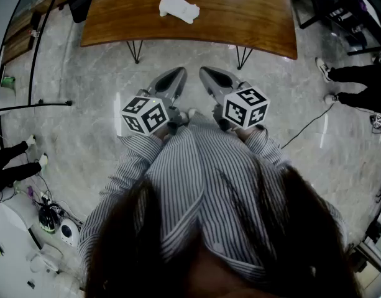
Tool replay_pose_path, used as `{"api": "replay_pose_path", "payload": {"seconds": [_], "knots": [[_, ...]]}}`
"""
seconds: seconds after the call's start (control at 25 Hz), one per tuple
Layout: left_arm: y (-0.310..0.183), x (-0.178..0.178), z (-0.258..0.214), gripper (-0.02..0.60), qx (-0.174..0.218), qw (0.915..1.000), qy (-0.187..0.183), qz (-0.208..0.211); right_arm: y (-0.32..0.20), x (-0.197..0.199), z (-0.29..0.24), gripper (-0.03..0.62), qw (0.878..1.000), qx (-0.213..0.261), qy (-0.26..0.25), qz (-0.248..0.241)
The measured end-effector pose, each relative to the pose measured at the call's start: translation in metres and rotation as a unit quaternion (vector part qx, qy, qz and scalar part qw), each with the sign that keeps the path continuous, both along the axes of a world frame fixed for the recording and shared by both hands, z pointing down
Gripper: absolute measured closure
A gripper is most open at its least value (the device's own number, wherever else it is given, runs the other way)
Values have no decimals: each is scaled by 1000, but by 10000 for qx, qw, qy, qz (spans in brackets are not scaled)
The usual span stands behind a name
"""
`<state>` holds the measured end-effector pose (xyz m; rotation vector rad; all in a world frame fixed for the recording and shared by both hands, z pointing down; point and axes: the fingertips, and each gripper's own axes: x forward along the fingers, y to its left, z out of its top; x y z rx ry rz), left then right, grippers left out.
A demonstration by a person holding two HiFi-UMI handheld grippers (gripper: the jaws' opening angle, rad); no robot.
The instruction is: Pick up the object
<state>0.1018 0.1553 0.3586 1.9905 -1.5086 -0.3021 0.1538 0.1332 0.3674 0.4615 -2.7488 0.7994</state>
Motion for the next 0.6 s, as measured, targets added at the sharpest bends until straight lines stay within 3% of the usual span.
{"api": "replay_pose_path", "payload": {"seconds": [0.6], "knots": [[-18,-5,1,580,40,9996,-144,234,-15,-13,1,592,9999,113,64,1]]}}
